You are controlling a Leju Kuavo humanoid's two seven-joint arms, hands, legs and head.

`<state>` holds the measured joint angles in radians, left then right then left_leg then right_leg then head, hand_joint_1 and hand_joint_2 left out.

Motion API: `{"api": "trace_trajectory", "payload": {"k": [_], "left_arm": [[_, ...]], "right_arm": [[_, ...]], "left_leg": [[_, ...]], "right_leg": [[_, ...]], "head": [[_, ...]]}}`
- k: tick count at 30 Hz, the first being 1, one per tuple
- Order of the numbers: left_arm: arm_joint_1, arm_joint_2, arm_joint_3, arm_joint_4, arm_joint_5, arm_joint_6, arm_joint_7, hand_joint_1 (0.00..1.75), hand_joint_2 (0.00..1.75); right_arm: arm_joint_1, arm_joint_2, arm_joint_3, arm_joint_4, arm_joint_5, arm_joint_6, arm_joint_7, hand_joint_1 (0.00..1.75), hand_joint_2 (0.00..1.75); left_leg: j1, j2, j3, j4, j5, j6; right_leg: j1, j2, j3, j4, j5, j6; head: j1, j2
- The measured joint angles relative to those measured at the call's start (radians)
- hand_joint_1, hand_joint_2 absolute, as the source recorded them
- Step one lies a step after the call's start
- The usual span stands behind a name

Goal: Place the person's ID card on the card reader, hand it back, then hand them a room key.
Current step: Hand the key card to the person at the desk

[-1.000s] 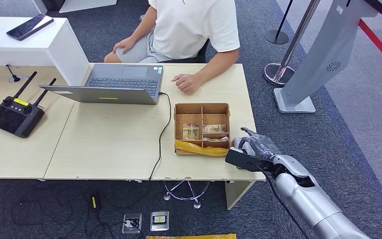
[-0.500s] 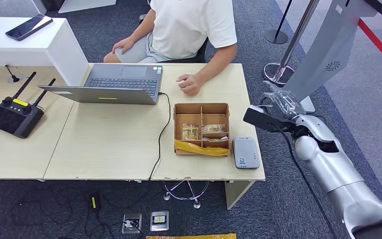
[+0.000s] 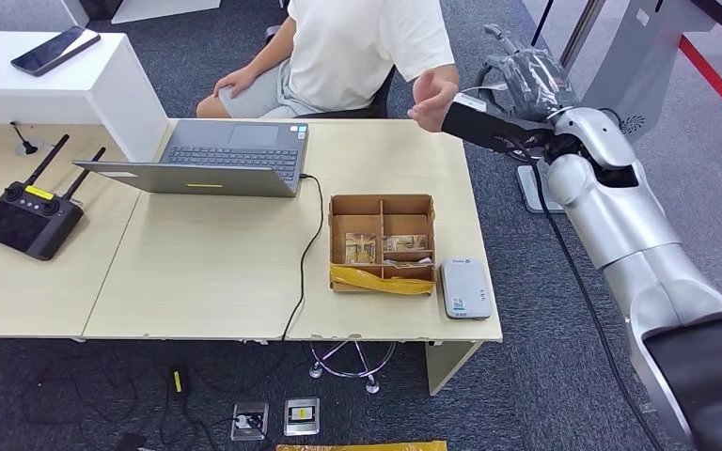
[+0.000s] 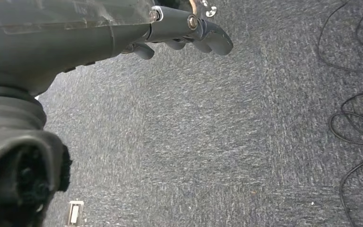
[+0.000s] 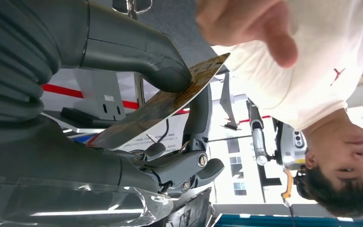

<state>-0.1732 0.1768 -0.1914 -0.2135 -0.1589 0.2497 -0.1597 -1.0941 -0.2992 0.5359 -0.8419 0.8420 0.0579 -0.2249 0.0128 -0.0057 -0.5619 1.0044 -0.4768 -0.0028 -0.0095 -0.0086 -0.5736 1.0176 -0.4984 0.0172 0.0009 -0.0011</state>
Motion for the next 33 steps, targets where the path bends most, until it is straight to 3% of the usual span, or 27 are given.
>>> {"api": "trace_trajectory", "payload": {"k": [10,18,19,22,23,33], "left_arm": [[-0.007,0.005,-0.020,0.000,-0.009,-0.011,0.017,0.00,0.00],[-0.010,0.012,-0.037,0.000,-0.019,-0.018,0.028,0.00,0.00],[-0.010,0.012,-0.038,0.000,-0.019,-0.019,0.028,0.00,0.00],[-0.012,0.013,-0.041,0.000,-0.019,-0.020,0.028,0.00,0.00],[-0.013,0.014,-0.043,0.000,-0.018,-0.020,0.029,0.00,0.00],[-0.011,0.014,-0.046,0.001,0.000,-0.013,0.029,0.00,0.00]], "right_arm": [[-0.056,0.121,0.033,0.207,0.033,-0.054,-0.006,1.75,1.75],[-0.058,0.151,0.046,0.302,0.029,-0.076,-0.004,1.71,1.75],[-0.058,0.152,0.047,0.308,0.029,-0.076,-0.004,1.47,1.75],[-0.058,0.156,0.048,0.330,0.029,-0.078,-0.003,0.20,1.75],[-0.058,0.158,0.048,0.337,0.029,-0.079,-0.001,0.00,1.75],[-0.058,0.162,0.049,0.372,0.031,-0.128,0.013,0.00,1.75]], "left_leg": [[0.000,0.000,0.000,0.000,0.000,0.000],[0.000,0.000,0.000,0.000,0.000,0.000],[0.000,0.000,0.000,0.000,0.000,0.000],[0.000,0.000,0.000,0.000,0.000,0.000],[0.000,0.000,0.000,0.000,0.000,0.000],[0.000,0.000,0.000,0.000,0.000,0.000]], "right_leg": [[0.000,0.000,0.000,0.000,0.000,0.000],[0.000,0.000,0.000,0.000,0.000,0.000],[0.000,0.000,0.000,0.000,0.000,0.000],[0.000,0.000,0.000,0.000,0.000,0.000],[0.000,0.000,0.000,0.000,0.000,0.000],[0.000,0.001,-0.001,0.000,0.000,0.000]], "head": [[0.000,0.000],[0.000,0.000],[0.000,0.000],[0.000,0.000],[0.000,0.000],[0.000,0.000]]}}
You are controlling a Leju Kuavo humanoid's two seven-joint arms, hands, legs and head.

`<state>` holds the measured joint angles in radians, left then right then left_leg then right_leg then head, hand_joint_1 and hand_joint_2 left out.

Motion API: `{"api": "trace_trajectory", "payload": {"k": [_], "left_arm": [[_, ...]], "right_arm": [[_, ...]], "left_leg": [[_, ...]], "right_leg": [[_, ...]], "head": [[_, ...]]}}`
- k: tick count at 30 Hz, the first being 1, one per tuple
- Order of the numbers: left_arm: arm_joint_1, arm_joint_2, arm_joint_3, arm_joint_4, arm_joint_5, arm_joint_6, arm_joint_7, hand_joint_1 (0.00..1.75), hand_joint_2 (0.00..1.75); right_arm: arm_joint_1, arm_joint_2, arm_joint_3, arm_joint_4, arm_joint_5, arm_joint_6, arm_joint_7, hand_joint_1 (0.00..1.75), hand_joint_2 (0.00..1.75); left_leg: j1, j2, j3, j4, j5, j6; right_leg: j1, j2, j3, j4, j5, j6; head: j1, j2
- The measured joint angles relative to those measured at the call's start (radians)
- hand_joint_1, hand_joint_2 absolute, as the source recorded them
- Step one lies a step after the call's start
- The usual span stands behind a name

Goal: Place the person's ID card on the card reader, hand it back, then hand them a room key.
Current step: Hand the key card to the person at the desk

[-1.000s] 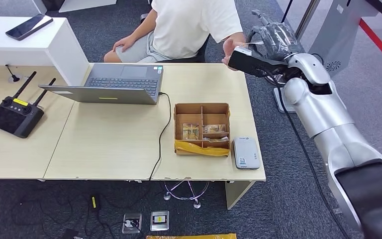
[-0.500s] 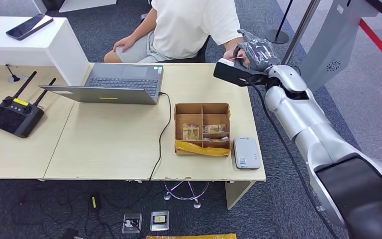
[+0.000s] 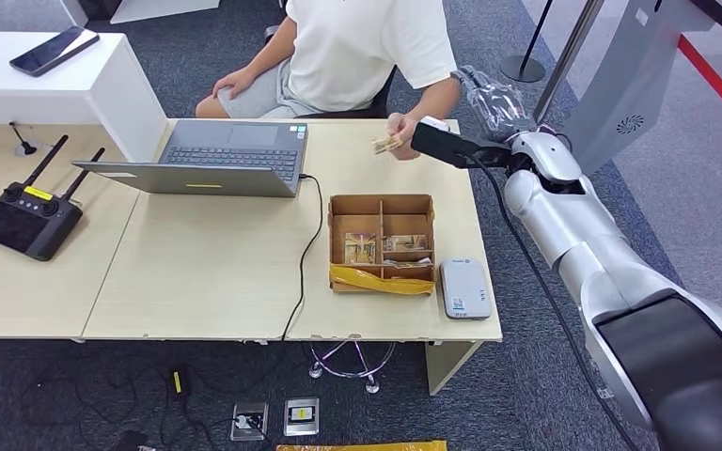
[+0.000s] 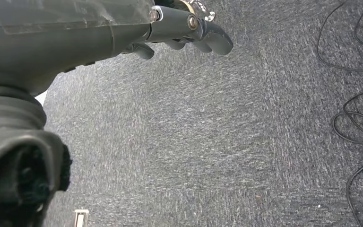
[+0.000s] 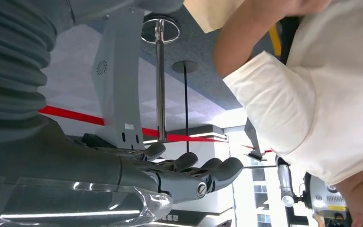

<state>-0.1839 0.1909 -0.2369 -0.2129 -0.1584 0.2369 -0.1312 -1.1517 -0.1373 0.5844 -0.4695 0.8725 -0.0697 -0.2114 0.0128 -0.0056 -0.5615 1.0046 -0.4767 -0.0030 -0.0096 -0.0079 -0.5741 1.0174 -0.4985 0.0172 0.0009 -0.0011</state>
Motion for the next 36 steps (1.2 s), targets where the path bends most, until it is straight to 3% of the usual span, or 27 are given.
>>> {"api": "trace_trajectory", "payload": {"k": [6,12,17,27,36], "left_arm": [[0.012,-0.004,0.000,0.000,0.027,0.023,-0.003,0.00,0.00],[0.033,-0.009,0.000,0.001,0.056,0.038,-0.019,0.00,0.00],[0.049,-0.009,0.001,0.001,0.080,0.047,-0.025,0.00,0.00],[0.054,-0.014,0.004,0.001,0.122,0.060,-0.025,0.00,0.00],[0.054,-0.014,0.005,0.001,0.123,0.060,-0.024,0.00,0.00]], "right_arm": [[0.000,-0.001,-0.003,0.005,-0.031,-0.031,-0.039,0.00,1.75],[0.032,-0.043,-0.025,-0.078,-0.139,0.060,-0.033,0.00,1.75],[0.139,-0.134,-0.062,-0.253,-0.213,0.150,0.041,0.00,1.75],[0.386,-0.329,-0.147,-0.559,-0.212,0.274,0.143,0.00,1.75],[0.408,-0.342,-0.154,-0.583,-0.211,0.286,0.153,0.00,1.75]], "left_leg": [[0.000,0.000,0.000,0.000,0.000,0.000],[0.000,0.000,0.001,0.000,0.000,0.000],[0.000,0.000,0.001,0.000,0.000,0.000],[0.000,0.000,0.001,0.000,-0.001,0.000],[0.000,0.000,0.001,0.000,-0.001,0.000]], "right_leg": [[0.000,0.000,0.000,0.000,0.000,0.000],[0.000,0.000,0.000,-0.001,0.000,0.000],[0.000,0.000,0.000,-0.002,0.000,0.000],[0.000,0.000,0.001,-0.003,0.000,0.000],[0.000,0.000,0.001,-0.003,0.000,0.000]], "head": [[0.000,0.000],[0.000,0.000],[0.000,0.000],[0.000,0.000],[0.000,0.000]]}}
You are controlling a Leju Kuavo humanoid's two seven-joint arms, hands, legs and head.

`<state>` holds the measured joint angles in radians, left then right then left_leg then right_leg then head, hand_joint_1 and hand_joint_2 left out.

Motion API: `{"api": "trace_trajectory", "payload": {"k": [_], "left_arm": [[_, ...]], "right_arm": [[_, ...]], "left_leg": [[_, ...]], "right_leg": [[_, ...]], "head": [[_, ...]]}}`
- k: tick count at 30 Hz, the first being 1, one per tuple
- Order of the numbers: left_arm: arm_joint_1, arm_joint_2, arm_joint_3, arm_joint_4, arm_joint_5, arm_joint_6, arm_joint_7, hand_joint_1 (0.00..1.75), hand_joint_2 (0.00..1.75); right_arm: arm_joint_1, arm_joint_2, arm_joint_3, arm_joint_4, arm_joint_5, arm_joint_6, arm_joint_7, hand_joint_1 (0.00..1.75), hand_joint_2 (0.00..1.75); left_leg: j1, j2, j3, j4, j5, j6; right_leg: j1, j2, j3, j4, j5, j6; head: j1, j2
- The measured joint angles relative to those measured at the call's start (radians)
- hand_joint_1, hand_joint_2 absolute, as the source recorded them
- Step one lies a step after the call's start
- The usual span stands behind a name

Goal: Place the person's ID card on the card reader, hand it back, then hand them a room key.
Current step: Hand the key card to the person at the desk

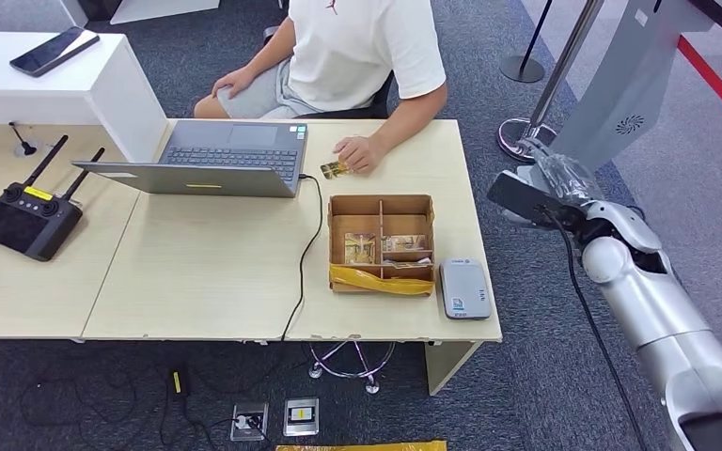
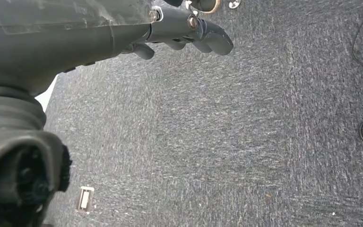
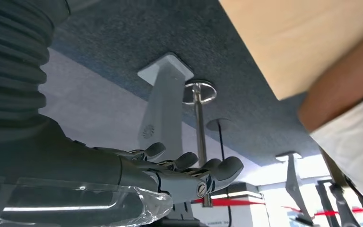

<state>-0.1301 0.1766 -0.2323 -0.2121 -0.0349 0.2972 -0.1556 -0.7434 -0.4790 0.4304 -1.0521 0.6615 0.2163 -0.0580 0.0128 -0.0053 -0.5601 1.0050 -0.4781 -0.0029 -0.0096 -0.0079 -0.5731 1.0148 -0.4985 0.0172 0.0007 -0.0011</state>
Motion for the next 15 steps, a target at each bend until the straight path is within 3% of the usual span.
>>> {"api": "trace_trajectory", "payload": {"k": [4,8,15], "left_arm": [[0.001,0.001,0.000,0.000,0.000,-0.002,0.000,0.00,0.00],[-0.003,0.000,0.000,0.000,0.000,-0.011,0.000,0.00,0.00],[-0.008,-0.001,0.000,0.000,0.002,-0.016,0.001,0.00,0.00]], "right_arm": [[0.087,-0.044,-0.028,-0.094,-0.001,0.032,0.037,0.00,1.75],[0.262,-0.087,-0.065,-0.274,0.051,0.064,0.085,0.00,1.75],[0.291,-0.021,-0.028,-0.286,0.170,-0.033,0.075,0.00,1.75]], "left_leg": [[0.000,0.000,-0.001,0.000,0.000,0.000],[0.000,0.001,-0.001,-0.001,0.000,0.000],[0.001,0.001,-0.001,-0.001,0.000,0.000]], "right_leg": [[0.000,0.000,0.000,0.000,0.000,0.000],[0.000,0.000,0.000,0.000,0.000,0.000],[0.001,0.000,0.000,0.001,0.000,0.000]], "head": [[0.000,0.000],[0.000,0.000],[0.000,0.000]]}}
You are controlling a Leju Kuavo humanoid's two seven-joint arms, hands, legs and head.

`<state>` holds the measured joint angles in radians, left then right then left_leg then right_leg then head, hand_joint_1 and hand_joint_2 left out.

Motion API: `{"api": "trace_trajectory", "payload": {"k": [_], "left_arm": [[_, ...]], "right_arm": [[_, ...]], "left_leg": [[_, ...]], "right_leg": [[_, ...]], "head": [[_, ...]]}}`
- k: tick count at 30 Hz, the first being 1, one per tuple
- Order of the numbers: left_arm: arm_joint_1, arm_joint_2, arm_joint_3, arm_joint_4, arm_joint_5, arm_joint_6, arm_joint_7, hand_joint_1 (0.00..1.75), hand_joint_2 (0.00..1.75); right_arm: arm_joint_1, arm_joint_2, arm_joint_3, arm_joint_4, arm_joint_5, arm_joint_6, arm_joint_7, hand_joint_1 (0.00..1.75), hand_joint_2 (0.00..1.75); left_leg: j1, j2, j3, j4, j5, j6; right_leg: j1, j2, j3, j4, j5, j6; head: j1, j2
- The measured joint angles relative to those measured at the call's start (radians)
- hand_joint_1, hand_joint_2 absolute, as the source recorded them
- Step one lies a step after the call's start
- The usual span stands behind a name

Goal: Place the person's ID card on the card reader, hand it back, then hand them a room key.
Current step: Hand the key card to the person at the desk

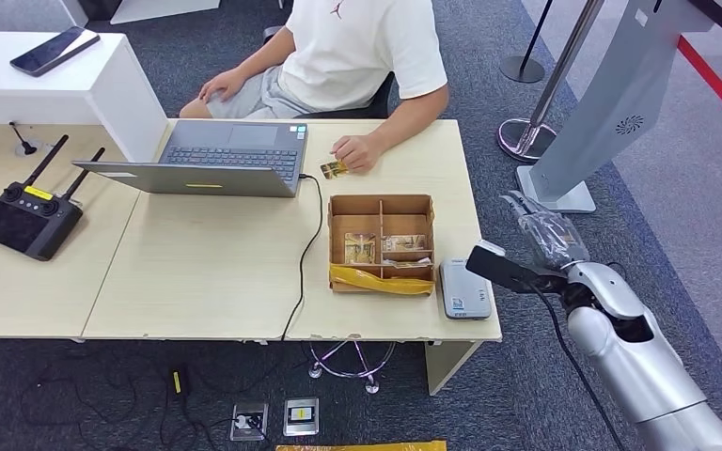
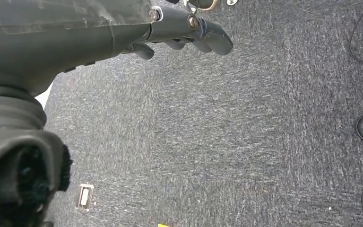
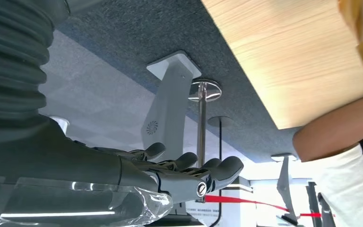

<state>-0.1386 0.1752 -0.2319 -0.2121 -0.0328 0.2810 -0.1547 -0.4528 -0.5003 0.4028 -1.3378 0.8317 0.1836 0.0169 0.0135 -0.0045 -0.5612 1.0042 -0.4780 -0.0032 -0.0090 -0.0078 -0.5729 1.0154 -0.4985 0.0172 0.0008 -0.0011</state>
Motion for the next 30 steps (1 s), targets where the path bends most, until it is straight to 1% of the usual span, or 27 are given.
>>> {"api": "trace_trajectory", "payload": {"k": [7,13,22,30], "left_arm": [[-0.001,-0.001,0.000,0.000,-0.013,0.000,0.000,0.00,0.00],[-0.001,-0.003,0.000,0.000,-0.016,-0.001,0.000,0.00,0.00],[-0.001,-0.005,0.000,0.000,-0.024,-0.001,0.000,0.00,0.00],[-0.001,-0.012,0.000,0.000,-0.030,0.000,0.000,0.00,0.00]], "right_arm": [[0.000,0.076,0.037,0.038,0.037,-0.040,-0.022,0.00,1.75],[0.000,0.123,0.062,0.062,0.042,-0.050,-0.024,0.00,1.75],[-0.005,0.154,0.080,0.090,0.060,-0.068,-0.040,0.00,1.75],[-0.049,0.189,0.080,0.133,0.088,-0.103,-0.089,0.00,1.75]], "left_leg": [[0.000,0.000,0.000,0.000,0.000,0.000],[0.000,0.000,0.000,0.000,0.000,0.000],[0.000,0.000,0.000,0.000,0.000,0.000],[0.000,0.000,0.000,0.000,0.000,0.000]], "right_leg": [[0.000,0.000,0.000,0.000,0.000,0.000],[0.000,0.000,0.000,0.000,0.000,0.000],[0.000,0.000,0.000,0.000,0.000,0.000],[0.000,0.000,0.000,0.000,0.000,0.000]], "head": [[0.000,0.000],[0.000,0.000],[0.000,0.000],[0.000,0.000]]}}
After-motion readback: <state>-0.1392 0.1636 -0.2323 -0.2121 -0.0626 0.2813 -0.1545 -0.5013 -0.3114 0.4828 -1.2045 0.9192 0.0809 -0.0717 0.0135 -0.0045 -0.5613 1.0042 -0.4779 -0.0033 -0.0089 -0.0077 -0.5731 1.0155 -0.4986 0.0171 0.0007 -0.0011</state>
